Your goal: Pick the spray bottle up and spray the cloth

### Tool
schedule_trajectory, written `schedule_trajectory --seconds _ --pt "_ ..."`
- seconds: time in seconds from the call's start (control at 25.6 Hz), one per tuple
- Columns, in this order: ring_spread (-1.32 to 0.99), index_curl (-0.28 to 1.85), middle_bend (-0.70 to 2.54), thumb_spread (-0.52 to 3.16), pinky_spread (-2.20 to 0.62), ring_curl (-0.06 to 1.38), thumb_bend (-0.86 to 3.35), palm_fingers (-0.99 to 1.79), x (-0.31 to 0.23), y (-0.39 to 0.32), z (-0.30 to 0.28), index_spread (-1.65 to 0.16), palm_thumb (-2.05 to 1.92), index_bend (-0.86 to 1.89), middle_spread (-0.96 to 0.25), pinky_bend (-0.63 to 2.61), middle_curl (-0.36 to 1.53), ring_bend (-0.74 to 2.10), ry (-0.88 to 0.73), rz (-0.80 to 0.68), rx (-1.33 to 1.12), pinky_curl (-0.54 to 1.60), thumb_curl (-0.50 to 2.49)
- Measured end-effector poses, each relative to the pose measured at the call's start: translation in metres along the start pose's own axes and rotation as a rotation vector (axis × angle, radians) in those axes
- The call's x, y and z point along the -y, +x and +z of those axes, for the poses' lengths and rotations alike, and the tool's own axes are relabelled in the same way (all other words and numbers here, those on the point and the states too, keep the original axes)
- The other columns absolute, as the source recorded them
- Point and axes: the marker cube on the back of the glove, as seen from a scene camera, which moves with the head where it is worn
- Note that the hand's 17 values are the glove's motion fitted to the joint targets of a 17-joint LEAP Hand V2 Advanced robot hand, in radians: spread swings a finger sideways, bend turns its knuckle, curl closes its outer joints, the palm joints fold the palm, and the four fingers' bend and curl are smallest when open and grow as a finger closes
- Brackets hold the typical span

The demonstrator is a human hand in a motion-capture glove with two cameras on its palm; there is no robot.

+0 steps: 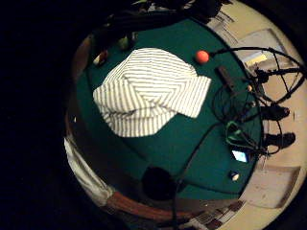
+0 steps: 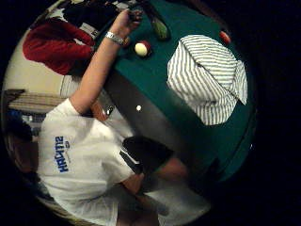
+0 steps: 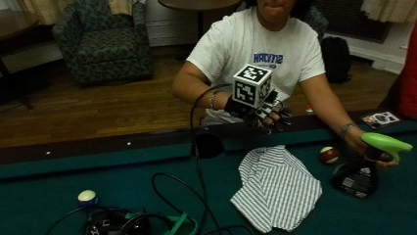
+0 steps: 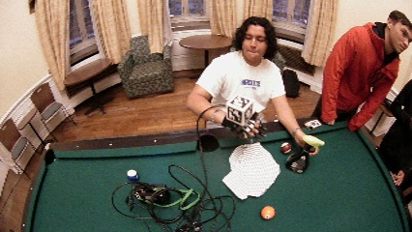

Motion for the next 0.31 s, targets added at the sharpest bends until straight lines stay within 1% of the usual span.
schedule_trajectory --seconds 0.31 --pt "-0.17 0.27 0.19 0.85 0.19 0.31 -0.04 0.26 -0.025 -0.017 -0.023 -0.49 0.24 0.15 -0.2 0.46 0.33 0.36 0.018 -0.047 -0.005 0.35 0.37"
